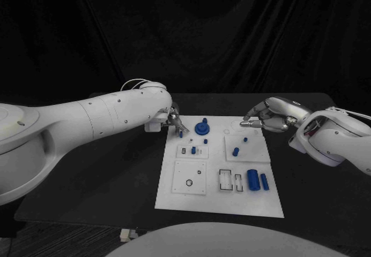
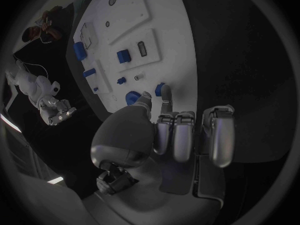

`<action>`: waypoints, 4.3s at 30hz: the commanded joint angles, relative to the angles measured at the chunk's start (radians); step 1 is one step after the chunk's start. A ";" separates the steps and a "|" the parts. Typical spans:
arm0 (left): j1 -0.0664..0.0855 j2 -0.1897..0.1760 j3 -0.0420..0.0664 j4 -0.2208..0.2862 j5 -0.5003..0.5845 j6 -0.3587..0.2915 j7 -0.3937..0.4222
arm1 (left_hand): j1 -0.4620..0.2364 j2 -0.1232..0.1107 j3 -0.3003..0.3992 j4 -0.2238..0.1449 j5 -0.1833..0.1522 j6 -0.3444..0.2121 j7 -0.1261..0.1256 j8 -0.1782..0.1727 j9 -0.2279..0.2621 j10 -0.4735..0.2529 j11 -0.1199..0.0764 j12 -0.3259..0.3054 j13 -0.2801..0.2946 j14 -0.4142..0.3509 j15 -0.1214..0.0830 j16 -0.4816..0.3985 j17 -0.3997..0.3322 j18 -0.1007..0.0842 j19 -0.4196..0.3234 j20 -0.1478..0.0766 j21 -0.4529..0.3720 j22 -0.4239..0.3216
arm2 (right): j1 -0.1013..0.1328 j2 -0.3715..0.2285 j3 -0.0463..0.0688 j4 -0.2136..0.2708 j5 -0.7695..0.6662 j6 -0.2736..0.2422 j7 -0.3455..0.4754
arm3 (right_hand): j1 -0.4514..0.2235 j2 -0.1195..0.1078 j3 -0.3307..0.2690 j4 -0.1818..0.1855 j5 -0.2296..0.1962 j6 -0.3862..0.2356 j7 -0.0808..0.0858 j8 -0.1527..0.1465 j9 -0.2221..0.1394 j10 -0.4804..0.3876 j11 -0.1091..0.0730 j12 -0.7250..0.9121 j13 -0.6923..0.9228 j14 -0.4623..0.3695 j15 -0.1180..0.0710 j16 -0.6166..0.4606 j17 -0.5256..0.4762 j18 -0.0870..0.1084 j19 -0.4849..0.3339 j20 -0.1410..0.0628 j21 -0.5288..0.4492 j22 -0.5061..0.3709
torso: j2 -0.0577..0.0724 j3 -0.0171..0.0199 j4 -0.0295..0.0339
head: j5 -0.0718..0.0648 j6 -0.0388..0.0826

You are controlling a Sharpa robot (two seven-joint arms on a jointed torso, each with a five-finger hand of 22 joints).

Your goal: Assemble the parts on the task board

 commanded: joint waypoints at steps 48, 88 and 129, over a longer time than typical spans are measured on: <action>-0.007 -0.013 0.001 0.017 0.002 -0.018 0.030 | 0.120 -0.047 0.270 -0.181 0.244 0.003 -0.011 -0.045 0.015 0.104 -0.014 0.004 0.263 0.106 -0.007 0.003 0.263 -0.002 0.027 -0.014 -0.017 0.188 | -0.002 -0.002 0.001 0.001 -0.002 0.006 -0.011 | 0.000 0.012 -0.009 -0.002 0.003 0.005 0.004 -0.006 -0.001 0.104 0.009 0.004 0.263 0.105 0.008 0.003 0.263 0.008 -0.007 -0.001 -0.010 0.168 | 0.000 -0.0001 0.0000 | 0.000 0.000; 0.059 -0.217 0.000 0.369 0.099 -0.077 -0.026 | 0.041 -0.107 0.508 -0.265 0.253 0.018 -0.001 -0.042 0.045 0.104 -0.011 0.004 0.263 0.106 -0.006 0.003 0.263 0.001 0.024 -0.011 -0.038 0.187 | -0.017 -0.009 0.001 0.000 -0.002 0.008 -0.017 | 0.003 0.013 -0.010 -0.003 0.005 0.006 0.004 -0.006 -0.001 0.104 0.010 0.004 0.263 0.105 0.008 0.003 0.263 0.009 -0.007 -0.001 -0.011 0.168 | 0.000 -0.0001 0.0002 | 0.012 0.000; -0.002 -0.198 0.000 0.378 0.053 -0.117 -0.022 | 0.027 -0.107 0.520 -0.266 0.245 0.017 -0.001 -0.039 0.052 0.104 -0.009 0.004 0.263 0.106 -0.003 0.003 0.263 0.006 0.011 -0.008 -0.061 0.178 | -0.022 -0.006 0.001 -0.002 -0.002 0.009 -0.013 | 0.003 0.013 -0.010 -0.003 0.005 0.006 0.004 -0.006 -0.001 0.104 0.010 0.004 0.263 0.105 0.008 0.003 0.263 0.009 -0.007 -0.001 -0.011 0.168 | 0.000 -0.0005 0.0001 | 0.015 0.000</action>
